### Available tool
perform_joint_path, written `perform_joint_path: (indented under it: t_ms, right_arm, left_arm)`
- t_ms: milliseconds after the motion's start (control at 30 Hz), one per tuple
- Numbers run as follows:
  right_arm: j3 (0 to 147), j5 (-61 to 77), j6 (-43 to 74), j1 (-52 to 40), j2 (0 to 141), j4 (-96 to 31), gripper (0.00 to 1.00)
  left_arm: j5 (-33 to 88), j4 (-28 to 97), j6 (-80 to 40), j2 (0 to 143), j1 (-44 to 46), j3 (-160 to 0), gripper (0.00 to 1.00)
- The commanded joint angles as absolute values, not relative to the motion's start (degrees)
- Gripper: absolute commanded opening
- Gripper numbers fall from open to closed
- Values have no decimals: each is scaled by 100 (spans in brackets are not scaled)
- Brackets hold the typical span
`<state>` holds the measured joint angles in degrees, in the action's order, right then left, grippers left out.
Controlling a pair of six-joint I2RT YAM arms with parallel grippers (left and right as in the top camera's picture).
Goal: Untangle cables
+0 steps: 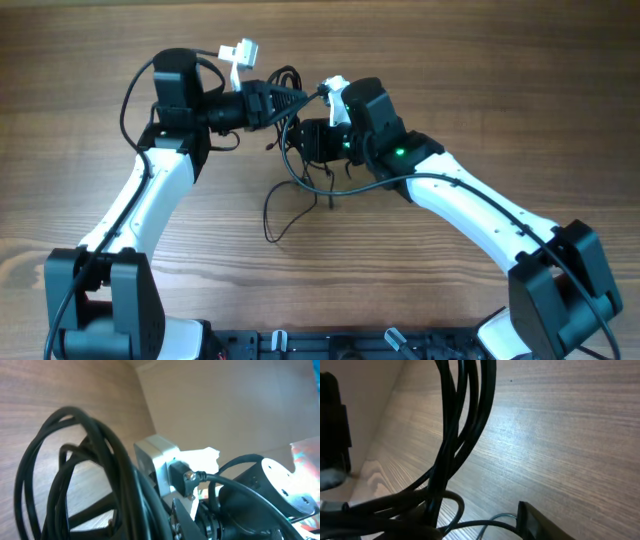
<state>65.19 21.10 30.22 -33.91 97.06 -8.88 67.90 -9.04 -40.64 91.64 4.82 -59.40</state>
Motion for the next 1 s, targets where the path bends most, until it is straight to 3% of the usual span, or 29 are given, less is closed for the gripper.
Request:
perform_joint_path:
  t_ms: [0, 100, 133, 233, 267, 300, 367, 633, 800, 833, 867, 900, 967]
  right_arm:
    - [6036, 1632, 3000, -3378, 10167, -1605, 56]
    - [6036, 1627, 2952, -3378, 10099, -1844, 55]
    - [6036, 1632, 2956, -3378, 10040, -1855, 56]
    - [6036, 1625, 2947, -3345, 9789, -1848, 56]
    - [6038, 1627, 2864, -3306, 9660, -1850, 56]
    - [6036, 1625, 2821, -3271, 9550, -1874, 56]
    - [6038, 1629, 2676, -3216, 9284, -1935, 54]
    - [6038, 1009, 2447, -2919, 8350, -2687, 55]
    - [6038, 1280, 1566, -2781, 7872, -2145, 76]
    - [6036, 1426, 1496, -2781, 7874, -2060, 77]
    - [6036, 1505, 1503, -2781, 7924, -2040, 79]
    - [6036, 1505, 1505, -2781, 7959, -2045, 79]
    - [6036, 1507, 1632, -2783, 8132, -1986, 79]
  left_arm:
    - [7297, -1347, -4676, 8851, 237, -6278, 8]
    - [7299, -1326, -4678, 8851, 30, -6278, 22]
    - [7299, -1262, -4678, 8851, -30, -6278, 38]
    - [7299, -1216, -4676, 8851, -27, -6278, 58]
    - [7301, -1216, -4676, 8851, -27, -6278, 59]
    - [7301, -1214, -4676, 8851, -27, -6278, 54]
    - [7301, -1197, -4674, 8851, -21, -6278, 7]
    - [7314, -1197, -4626, 8851, -23, -6278, 4]
    - [7564, -1131, -4237, 8851, -23, -6278, 4]
    - [7561, -1125, -4237, 8851, -23, -6278, 10]
    - [7550, -1037, -4165, 8851, -23, -6278, 54]
    - [7507, -849, -3931, 8851, -23, -6278, 66]
    - [7164, -226, -3417, 8851, -23, -6278, 72]
